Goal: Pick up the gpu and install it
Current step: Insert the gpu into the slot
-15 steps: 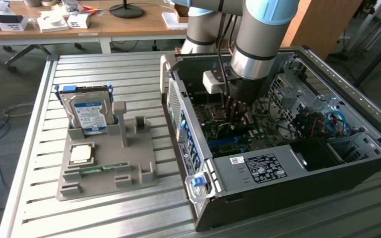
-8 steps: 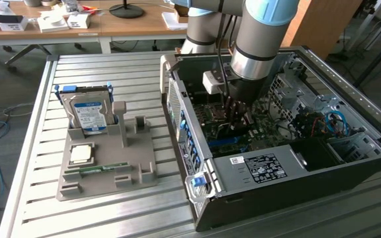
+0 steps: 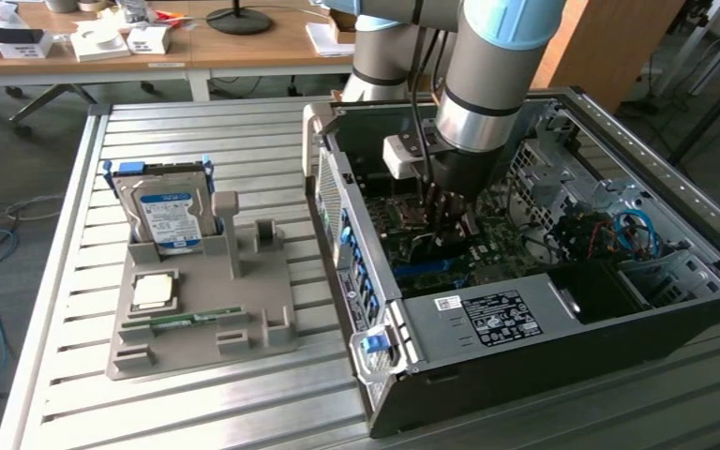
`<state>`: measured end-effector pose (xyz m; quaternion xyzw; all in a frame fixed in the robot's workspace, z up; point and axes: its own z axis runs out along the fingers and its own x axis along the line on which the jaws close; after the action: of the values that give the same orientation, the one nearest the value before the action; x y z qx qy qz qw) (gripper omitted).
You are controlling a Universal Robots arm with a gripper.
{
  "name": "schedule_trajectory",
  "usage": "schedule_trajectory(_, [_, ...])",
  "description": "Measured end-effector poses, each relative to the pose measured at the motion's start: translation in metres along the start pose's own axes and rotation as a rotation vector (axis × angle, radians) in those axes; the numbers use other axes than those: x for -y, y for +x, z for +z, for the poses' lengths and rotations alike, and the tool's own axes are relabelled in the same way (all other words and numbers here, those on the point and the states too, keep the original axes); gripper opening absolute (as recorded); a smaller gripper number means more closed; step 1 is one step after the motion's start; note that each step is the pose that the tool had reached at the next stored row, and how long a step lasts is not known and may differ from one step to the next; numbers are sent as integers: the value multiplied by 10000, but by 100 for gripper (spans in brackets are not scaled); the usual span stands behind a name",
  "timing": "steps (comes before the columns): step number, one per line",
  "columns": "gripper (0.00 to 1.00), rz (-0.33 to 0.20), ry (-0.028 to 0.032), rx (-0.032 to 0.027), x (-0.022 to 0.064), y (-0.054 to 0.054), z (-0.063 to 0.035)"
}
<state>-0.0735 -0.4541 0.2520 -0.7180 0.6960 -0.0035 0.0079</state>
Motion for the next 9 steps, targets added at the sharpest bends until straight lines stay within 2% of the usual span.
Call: schedule_trajectory(9, [26,2,0,0,-2,25,0])
